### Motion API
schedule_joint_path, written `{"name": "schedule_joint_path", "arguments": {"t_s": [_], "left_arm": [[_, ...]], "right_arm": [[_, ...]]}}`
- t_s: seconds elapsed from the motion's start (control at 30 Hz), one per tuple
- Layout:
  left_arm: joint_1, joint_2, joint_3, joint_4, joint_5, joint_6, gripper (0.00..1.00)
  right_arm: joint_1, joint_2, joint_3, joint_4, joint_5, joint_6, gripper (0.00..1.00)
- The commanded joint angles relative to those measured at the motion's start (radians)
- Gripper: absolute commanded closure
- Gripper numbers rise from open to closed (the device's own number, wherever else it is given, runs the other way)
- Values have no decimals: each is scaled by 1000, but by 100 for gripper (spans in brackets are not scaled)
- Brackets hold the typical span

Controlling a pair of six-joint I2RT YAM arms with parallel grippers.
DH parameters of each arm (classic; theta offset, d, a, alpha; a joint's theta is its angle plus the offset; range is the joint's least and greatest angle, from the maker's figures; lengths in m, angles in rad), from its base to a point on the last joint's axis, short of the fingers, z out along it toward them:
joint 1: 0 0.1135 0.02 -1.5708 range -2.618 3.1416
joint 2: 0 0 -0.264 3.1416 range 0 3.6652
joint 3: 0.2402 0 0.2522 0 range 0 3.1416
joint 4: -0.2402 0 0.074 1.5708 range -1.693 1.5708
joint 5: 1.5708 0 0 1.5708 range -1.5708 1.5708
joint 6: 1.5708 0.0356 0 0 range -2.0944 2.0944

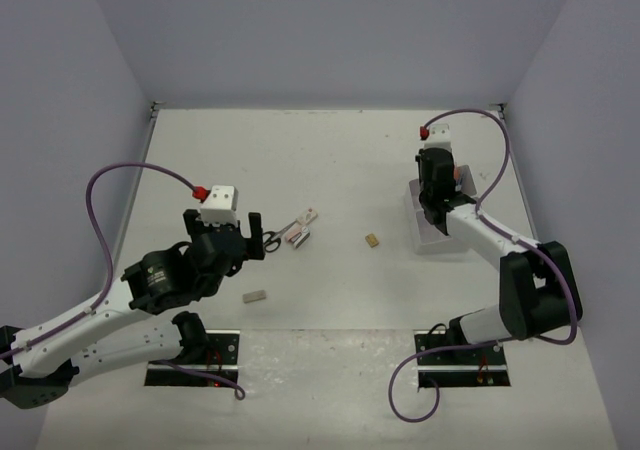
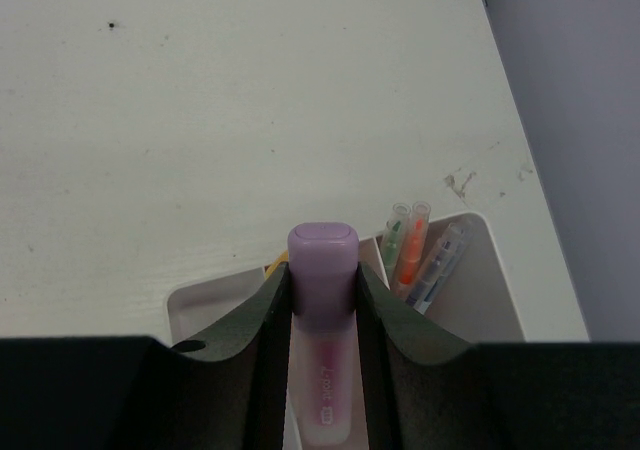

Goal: Sort the stationery into containers
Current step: Place the pen in the storage box, then pick up the stationery from the center of the board.

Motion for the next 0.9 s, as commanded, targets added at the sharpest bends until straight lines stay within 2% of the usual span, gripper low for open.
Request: {"name": "schedule_joint_path", "arguments": {"t_s": [0.0,0.23,0.3,0.37,0.6,0.67,0.73,0.77,0.87], "left_arm": [[0,-4,-3,35,-6,29,0],[0,-5,-7,41,0,34,0],[0,-5,-6,41,-1,33,0],[0,-5,-6,41,-1,32,0],[0,4,-4,36,-11,28,0],[0,13,-3,32,-13,22,0],[0,26,1,27,-17,17,0],[0,29,2,26,-18,15,0],[0,46,9,16,-24,9,0]], "right_arm": [[-4,-32,-8,-10,38,51,78],[-3,-74,-6,-52,23,100,48],[-3,-97,5,-73,13,106,45],[4,-135,13,-90,2,113,34],[154,-307,79,-255,7,186,31],[229,-340,132,-375,-20,267,4],[242,-356,170,-504,-112,340,1],[242,-373,163,-510,-215,361,1],[241,-414,95,-488,-310,472,1]]}}
